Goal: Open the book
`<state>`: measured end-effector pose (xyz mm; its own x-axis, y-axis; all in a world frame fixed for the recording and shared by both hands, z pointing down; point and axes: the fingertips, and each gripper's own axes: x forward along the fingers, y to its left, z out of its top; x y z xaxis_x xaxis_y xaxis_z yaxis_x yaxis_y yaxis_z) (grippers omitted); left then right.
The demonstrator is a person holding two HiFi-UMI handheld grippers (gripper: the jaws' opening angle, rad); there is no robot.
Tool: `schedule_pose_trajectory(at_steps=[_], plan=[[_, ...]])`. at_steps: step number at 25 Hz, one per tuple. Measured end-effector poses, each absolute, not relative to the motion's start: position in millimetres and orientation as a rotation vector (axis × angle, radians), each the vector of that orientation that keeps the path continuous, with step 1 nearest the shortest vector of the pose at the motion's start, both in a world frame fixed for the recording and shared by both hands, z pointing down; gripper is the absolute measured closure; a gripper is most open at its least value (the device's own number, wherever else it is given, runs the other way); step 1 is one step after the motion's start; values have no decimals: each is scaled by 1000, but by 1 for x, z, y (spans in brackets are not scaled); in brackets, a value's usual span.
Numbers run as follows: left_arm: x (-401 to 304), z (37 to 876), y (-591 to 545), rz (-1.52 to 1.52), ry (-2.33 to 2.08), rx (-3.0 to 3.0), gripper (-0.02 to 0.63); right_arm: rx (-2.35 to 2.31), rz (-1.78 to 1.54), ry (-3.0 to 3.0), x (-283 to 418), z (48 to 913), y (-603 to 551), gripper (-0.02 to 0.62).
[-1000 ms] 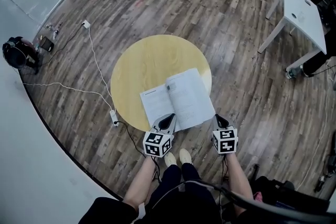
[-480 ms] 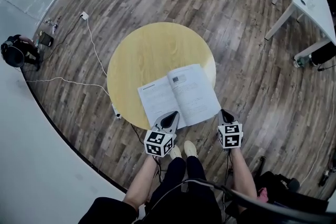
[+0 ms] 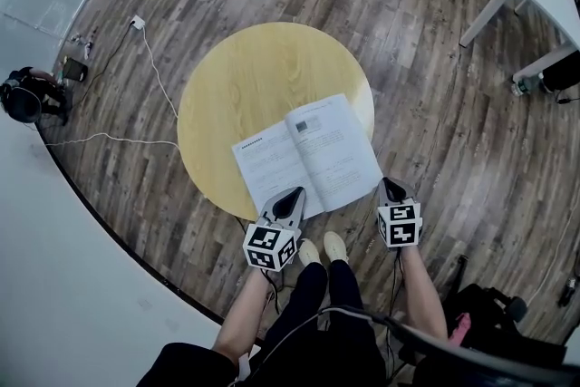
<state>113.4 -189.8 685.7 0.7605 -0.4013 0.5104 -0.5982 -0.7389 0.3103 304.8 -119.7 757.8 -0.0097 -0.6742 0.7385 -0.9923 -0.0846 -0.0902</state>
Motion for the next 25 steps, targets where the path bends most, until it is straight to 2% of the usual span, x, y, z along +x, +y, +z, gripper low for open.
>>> schedule_pose_trajectory(at_steps=[8, 9, 10, 11, 13, 15, 25], plan=[[109, 682, -190, 566, -761, 2488, 607, 1860, 890, -1678, 310, 751, -119, 588], [108, 682, -189, 566, -762, 2487, 607, 1865, 900, -1684, 310, 751, -119, 564], [107, 682, -189, 566, -761, 2486, 607, 1871, 915, -1692, 310, 751, -119, 484], [106, 682, -188, 566, -761, 2485, 607, 1876, 932, -1700, 310, 751, -119, 470], [105, 682, -187, 566, -758, 2484, 607, 1880, 955, -1711, 310, 751, -118, 399], [104, 682, -185, 566, -757, 2484, 607, 1864, 969, -1711, 309, 752, -116, 366], [94, 673, -184, 539, -777, 2488, 607, 1861, 977, -1669, 308, 743, -109, 367]])
